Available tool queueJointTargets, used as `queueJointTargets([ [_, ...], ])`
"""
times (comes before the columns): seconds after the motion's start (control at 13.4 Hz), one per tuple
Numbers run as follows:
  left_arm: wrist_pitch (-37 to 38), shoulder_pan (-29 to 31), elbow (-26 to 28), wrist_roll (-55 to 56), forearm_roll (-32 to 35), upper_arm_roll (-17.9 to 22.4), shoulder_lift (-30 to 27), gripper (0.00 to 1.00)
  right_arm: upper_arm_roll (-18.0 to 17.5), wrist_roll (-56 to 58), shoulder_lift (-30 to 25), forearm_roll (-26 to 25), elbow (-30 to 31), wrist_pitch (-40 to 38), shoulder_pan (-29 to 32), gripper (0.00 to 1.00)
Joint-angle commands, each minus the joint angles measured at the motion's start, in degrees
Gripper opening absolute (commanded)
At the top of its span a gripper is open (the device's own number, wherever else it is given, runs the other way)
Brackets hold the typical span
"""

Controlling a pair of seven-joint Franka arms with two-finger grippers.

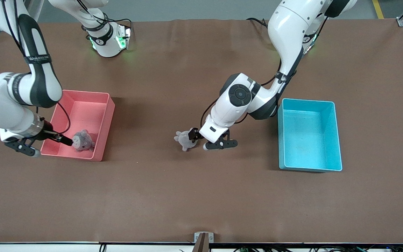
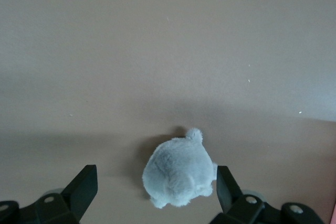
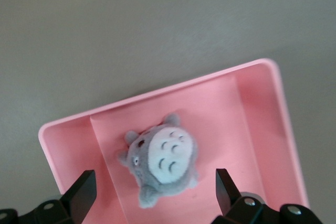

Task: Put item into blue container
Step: 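Grasp the plush with the left gripper while the right gripper grasps the second plush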

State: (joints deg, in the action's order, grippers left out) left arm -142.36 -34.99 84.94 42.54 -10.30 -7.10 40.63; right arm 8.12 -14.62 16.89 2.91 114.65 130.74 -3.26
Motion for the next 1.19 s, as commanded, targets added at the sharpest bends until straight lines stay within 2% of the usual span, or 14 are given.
queueJointTargets([
  [0.0, -0.6, -1.7, -2.8, 0.4, -1.0, 0.4, 2.9, 0.99, 0.1, 0.4, 1.6, -0.6, 2.6, 3.6, -1.8, 1.00],
  [0.15, -0.6, -2.8, -4.9, 0.4, -2.7, 0.3, 5.4, 0.98, 0.1, 0.4, 2.8, -0.6, 5.2, 7.4, -2.3, 1.00],
  [0.3, -1.3, -3.6, -6.4, 0.5, -3.8, 0.4, 7.3, 0.98, 0.1, 0.4, 3.6, -0.6, 5.8, 7.4, -2.2, 1.00],
  [1.12, -9.9, -6.2, -7.0, 0.4, -4.1, 0.3, 12.4, 0.95, 0.1, 0.3, 6.1, -0.5, 6.6, 7.5, -1.9, 1.00],
])
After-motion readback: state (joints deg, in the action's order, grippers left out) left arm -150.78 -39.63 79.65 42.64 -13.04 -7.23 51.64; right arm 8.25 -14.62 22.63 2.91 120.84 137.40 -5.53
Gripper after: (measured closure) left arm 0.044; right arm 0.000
